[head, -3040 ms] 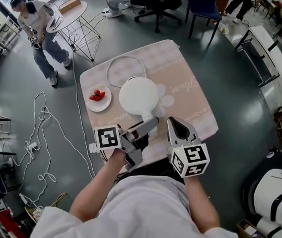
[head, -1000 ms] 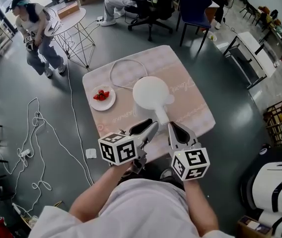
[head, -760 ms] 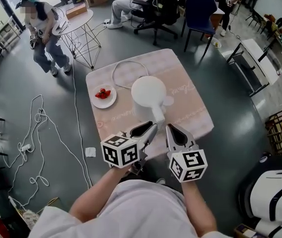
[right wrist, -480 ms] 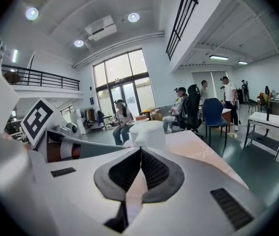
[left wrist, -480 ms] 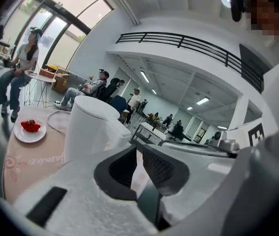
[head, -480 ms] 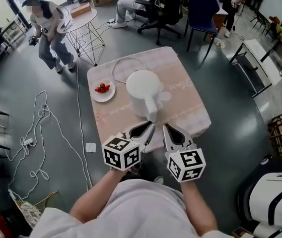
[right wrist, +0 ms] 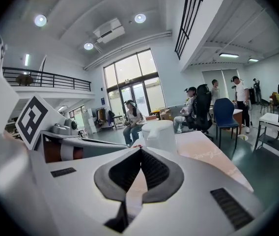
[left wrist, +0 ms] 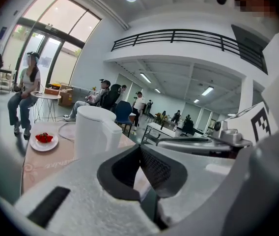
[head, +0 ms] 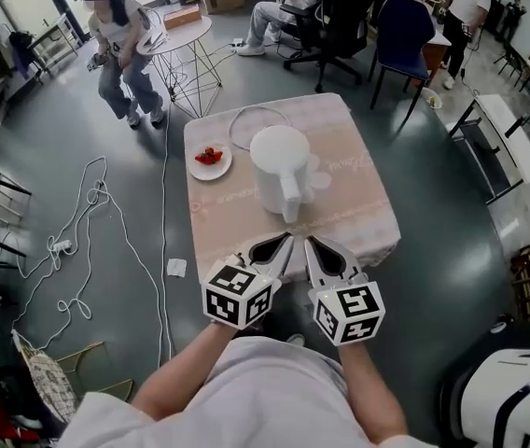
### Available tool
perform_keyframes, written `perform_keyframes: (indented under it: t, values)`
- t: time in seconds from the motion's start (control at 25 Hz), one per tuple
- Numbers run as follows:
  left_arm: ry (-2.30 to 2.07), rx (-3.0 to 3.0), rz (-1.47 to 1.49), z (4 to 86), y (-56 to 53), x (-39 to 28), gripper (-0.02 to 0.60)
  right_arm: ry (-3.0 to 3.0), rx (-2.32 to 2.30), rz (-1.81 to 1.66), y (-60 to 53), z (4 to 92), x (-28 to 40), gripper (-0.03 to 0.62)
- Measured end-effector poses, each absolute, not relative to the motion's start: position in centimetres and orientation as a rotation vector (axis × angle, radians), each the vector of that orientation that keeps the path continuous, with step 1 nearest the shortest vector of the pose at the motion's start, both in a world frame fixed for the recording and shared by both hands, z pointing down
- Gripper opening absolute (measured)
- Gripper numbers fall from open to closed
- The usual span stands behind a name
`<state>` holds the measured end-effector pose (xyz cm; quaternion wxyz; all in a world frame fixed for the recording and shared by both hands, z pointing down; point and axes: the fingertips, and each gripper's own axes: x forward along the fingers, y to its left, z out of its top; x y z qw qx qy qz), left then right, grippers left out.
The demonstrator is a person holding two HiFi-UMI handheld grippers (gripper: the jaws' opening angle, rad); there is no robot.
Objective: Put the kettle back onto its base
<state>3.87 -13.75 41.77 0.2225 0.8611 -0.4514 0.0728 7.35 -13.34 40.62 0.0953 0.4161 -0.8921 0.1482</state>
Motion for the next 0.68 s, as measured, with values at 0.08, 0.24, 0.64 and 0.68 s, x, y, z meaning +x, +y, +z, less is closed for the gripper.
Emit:
perform_keyframes:
  t: [0.08, 0.24, 0.64, 0.68]
  values:
    - [-1.263, 2.376, 0.197, 41.7, -13.3, 3.8, 0.007, -2.655, 1.217, 0.438, -12.8, 40.5, 7.3, 0.005]
    - [-1.268, 2.378, 0.192, 41.5, -12.8, 4.2, 0.007, -2.669, 1.204, 0.446, -12.1, 40.4, 7.6, 0.005]
    - [-1.231, 2.377, 0.179, 41.8, -12.2, 5.5, 0.006, -2.666, 1.216, 0.459, -11.5, 40.7, 8.7, 0.005]
    - [-1.229, 2.376, 0.177, 41.8, -12.2, 5.6, 0.006, -2.666, 1.217, 0.459, -11.5, 40.7, 8.8, 0.005]
